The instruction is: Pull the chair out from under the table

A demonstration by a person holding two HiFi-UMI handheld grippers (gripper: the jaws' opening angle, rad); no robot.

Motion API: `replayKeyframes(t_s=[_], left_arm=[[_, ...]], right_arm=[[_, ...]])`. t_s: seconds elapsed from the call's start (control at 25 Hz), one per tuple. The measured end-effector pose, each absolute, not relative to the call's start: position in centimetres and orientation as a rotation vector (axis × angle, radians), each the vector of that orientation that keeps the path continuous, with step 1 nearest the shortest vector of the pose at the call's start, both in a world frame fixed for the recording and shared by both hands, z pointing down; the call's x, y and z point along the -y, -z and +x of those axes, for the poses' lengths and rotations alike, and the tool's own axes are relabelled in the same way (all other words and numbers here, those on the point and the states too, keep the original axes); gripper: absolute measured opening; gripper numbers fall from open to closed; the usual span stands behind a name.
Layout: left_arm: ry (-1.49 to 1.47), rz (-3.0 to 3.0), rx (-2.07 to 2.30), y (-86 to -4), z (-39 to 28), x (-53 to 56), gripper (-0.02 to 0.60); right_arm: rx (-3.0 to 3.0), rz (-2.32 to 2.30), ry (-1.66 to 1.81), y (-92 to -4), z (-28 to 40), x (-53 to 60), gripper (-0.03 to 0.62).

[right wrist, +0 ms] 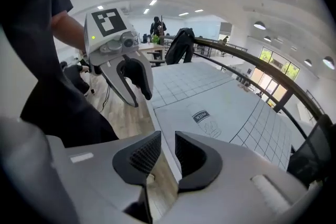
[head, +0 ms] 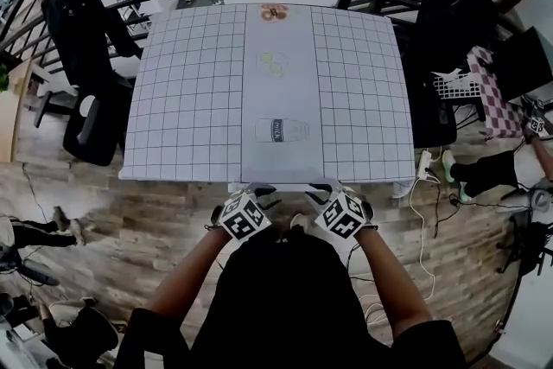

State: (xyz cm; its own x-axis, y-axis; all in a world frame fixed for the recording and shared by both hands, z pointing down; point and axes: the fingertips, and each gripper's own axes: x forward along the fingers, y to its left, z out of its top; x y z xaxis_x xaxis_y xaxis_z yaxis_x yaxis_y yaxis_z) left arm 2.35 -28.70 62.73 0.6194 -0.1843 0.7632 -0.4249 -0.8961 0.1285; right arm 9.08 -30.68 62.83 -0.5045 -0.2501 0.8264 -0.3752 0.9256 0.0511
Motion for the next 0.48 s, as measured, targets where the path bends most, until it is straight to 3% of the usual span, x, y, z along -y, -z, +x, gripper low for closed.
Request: replayKeyframes(t_s=[0.16, 0.48], left_arm=[[-1.272, 2.497, 0.426, -66.2, 2.0, 28.5, 0.164], [-1.442, 2.412, 0.346, -71.5, 1.0, 29.7, 0.18]], right_arm=[[2.057, 0.331, -0.136, -65.8, 9.1, 30.2, 0.11], [1.881, 0.115, 0.032, -71.7, 8.7, 29.7, 0.13]])
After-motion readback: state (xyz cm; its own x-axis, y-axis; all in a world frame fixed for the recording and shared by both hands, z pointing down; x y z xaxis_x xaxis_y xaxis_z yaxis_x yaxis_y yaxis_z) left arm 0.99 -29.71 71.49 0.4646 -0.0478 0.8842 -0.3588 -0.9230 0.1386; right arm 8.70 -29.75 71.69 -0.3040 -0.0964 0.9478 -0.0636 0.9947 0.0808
